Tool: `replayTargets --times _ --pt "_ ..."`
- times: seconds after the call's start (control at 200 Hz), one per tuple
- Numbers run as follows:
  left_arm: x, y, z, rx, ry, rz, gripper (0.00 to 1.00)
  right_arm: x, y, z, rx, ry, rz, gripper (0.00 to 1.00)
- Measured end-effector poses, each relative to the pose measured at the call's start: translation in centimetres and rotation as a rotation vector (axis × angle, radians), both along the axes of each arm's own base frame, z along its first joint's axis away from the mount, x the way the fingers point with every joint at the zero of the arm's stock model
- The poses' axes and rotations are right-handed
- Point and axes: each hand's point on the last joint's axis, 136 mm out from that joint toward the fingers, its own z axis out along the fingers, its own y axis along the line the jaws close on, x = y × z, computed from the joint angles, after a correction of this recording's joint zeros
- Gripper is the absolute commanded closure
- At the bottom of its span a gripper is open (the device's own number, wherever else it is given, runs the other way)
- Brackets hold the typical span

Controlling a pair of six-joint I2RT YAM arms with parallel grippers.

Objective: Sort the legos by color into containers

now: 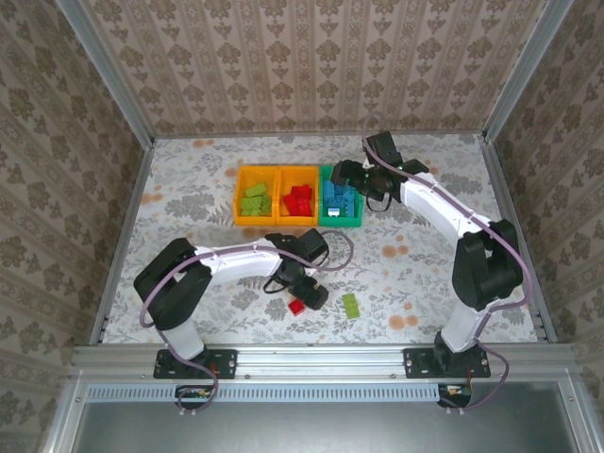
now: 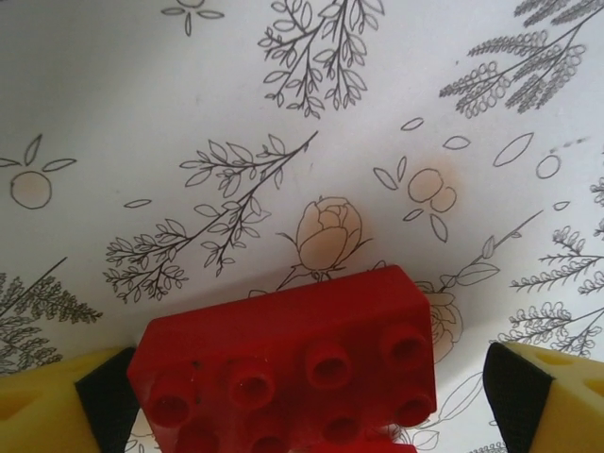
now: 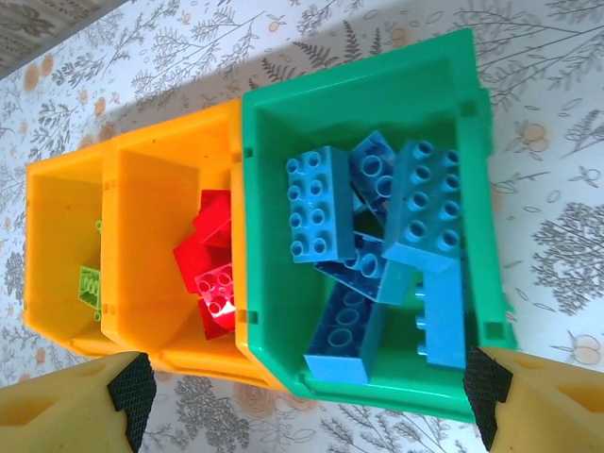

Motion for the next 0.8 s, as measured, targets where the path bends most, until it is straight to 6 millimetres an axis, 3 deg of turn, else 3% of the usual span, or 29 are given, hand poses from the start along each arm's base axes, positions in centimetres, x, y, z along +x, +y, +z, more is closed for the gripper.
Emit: replayTargets --times 0.205,0.515,0.65,0.8 --pt "0.5 0.2 -0.2 0.038 -0.011 0.006 0.37 -1.4 -2.0 0.7 -0.01 -0.014 -0.036 0.11" --pt "1.5 0.3 0.2 0.026 -0.008 0.035 0.41 -3.4 -4.9 -0.5 -0.063 0.001 -0.096 0.11" --pt "5.1 0.5 1.8 -0.014 -0.044 0.113 0.41 -5.1 -5.8 -1.9 -0.093 0.024 -0.109 0.12" --pt "11.9 0.4 6.6 -0.13 -0.152 0.224 0.4 -8.0 -5.2 -4.9 -0.152 0.08 -0.078 0.13"
